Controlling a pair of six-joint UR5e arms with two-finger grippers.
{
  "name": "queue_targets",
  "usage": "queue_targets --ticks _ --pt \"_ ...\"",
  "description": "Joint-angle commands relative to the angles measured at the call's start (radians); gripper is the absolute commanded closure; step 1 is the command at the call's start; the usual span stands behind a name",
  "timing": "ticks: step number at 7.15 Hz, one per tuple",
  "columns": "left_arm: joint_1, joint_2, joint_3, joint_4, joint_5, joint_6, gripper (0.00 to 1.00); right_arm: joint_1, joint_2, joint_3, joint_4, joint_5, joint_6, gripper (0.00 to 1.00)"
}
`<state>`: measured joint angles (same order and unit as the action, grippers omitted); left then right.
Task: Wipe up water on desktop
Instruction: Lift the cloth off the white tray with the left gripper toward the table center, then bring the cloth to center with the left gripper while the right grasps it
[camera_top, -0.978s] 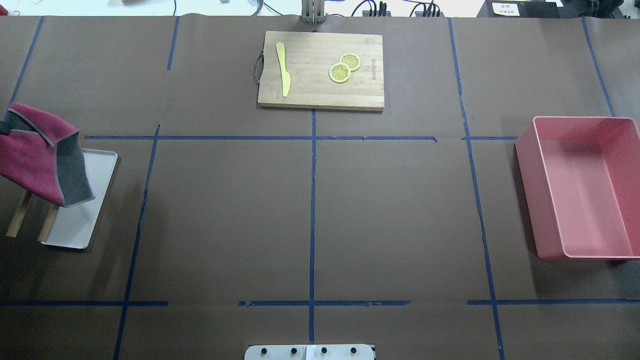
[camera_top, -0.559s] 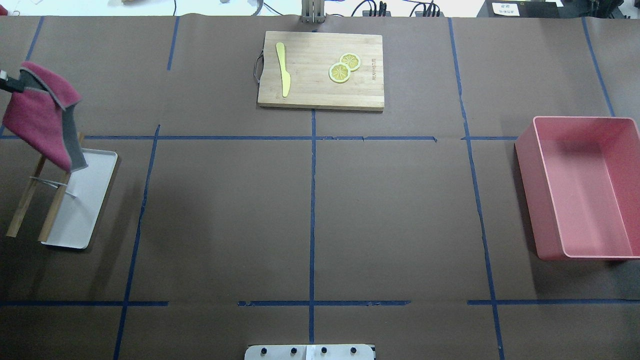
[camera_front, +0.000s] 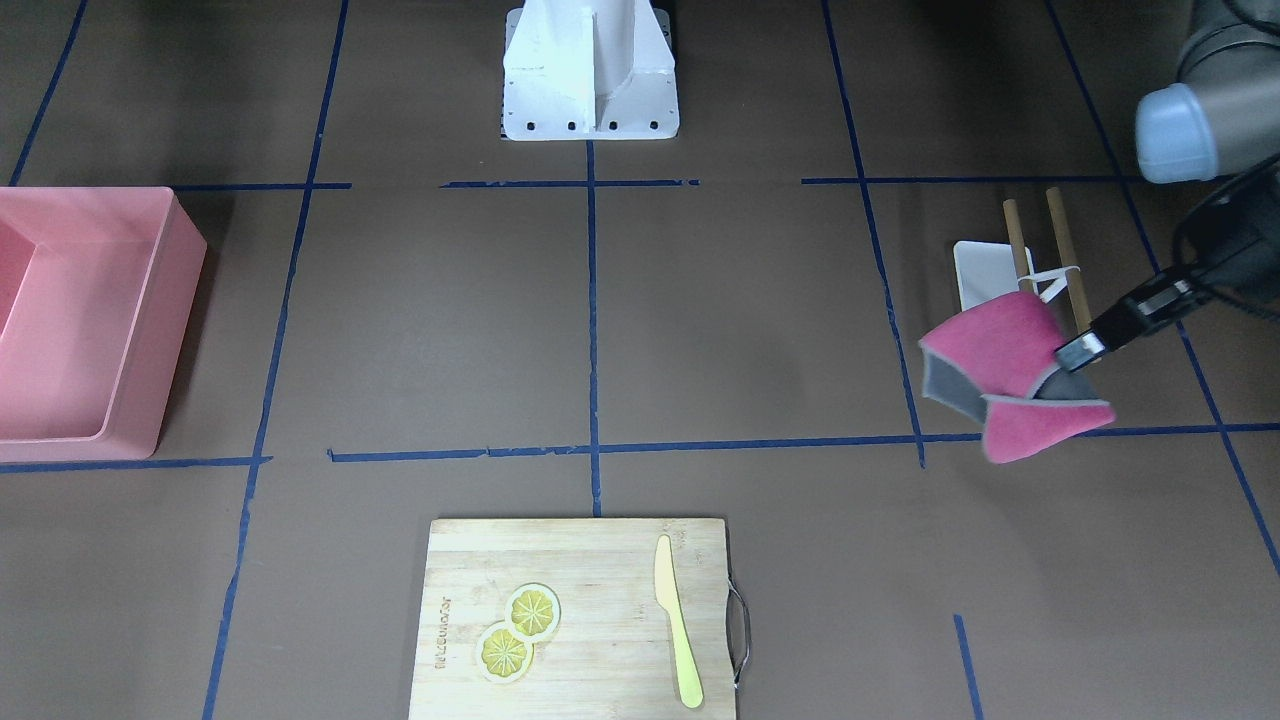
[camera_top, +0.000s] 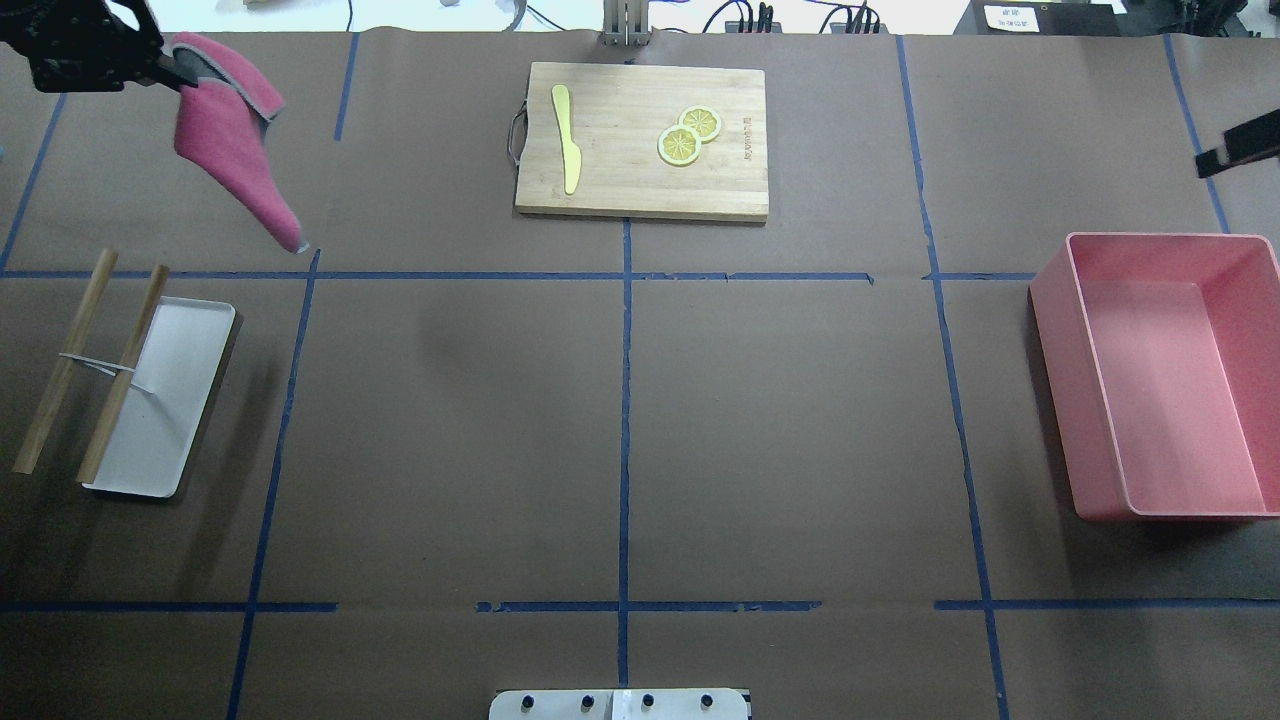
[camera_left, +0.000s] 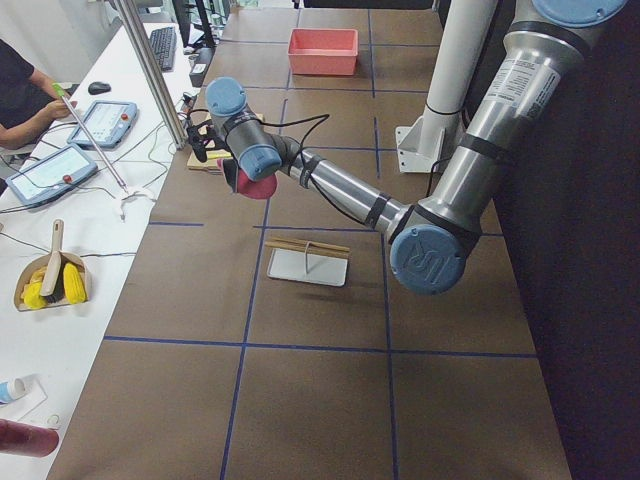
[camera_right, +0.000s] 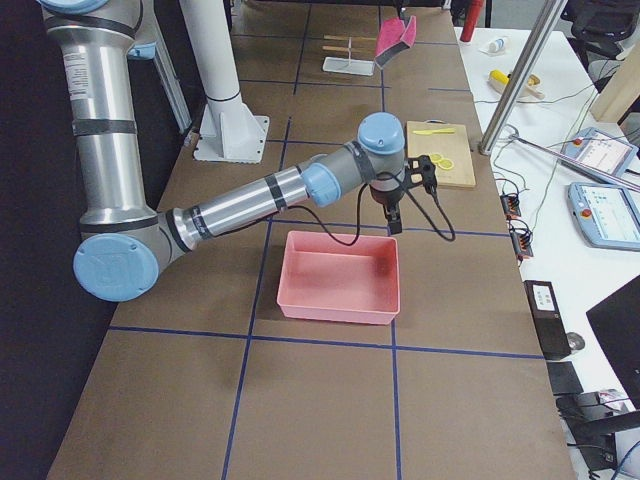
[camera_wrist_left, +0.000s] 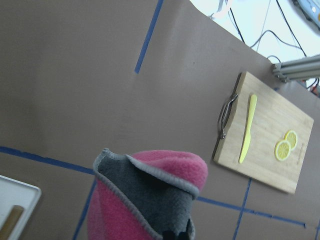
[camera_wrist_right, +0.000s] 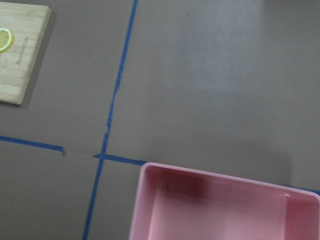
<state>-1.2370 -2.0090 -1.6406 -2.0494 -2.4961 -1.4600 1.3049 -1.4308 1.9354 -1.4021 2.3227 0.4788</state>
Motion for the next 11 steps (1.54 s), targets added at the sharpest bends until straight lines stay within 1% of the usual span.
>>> queue_targets --ticks 1,2,3,4,5,6,7,8,9,10,11 --pt "0.127 -0.043 -0.051 -0.003 0.191 -0.176 1.0 -0.203 0.196 0.06 0.003 -0.138 0.308 0.0" --pt "0.208 -0.063 -0.095 -0.002 0.298 -0.288 1.0 -0.357 0.252 0.103 0.006 -0.289 0.436 0.0" --pt "0.262 -0.1 -0.116 0.002 0.381 -0.406 1.0 -0.538 0.304 0.147 0.005 -0.513 0.516 0.0" --pt "0.313 -0.123 -0.116 0.003 0.437 -0.465 1.0 -0.65 0.341 0.157 0.006 -0.63 0.527 0.0" --pt "0.341 -0.128 -0.114 0.003 0.454 -0.471 1.0 -0.712 0.383 0.157 0.006 -0.669 0.518 0.0" --pt "0.355 -0.146 -0.114 0.005 0.454 -0.473 1.0 -0.781 0.412 0.155 0.017 -0.73 0.512 0.0" --pt "0.378 -0.157 -0.116 0.003 0.454 -0.496 1.0 -0.85 0.411 0.154 0.055 -0.831 0.468 0.0" --pt "0.404 -0.186 -0.117 0.003 0.453 -0.534 1.0 -0.884 0.411 0.152 0.055 -0.902 0.38 0.0" --pt "0.413 -0.207 -0.123 0.002 0.448 -0.571 1.0 -0.894 0.411 0.151 0.057 -0.917 0.37 0.0" --pt "0.45 -0.209 -0.169 0.006 0.448 -0.574 1.0 -0.903 0.412 0.148 0.055 -0.919 0.369 0.0" --pt "0.477 -0.208 -0.22 0.049 0.448 -0.574 1.0 -0.904 0.411 0.148 0.057 -0.921 0.369 0.0"
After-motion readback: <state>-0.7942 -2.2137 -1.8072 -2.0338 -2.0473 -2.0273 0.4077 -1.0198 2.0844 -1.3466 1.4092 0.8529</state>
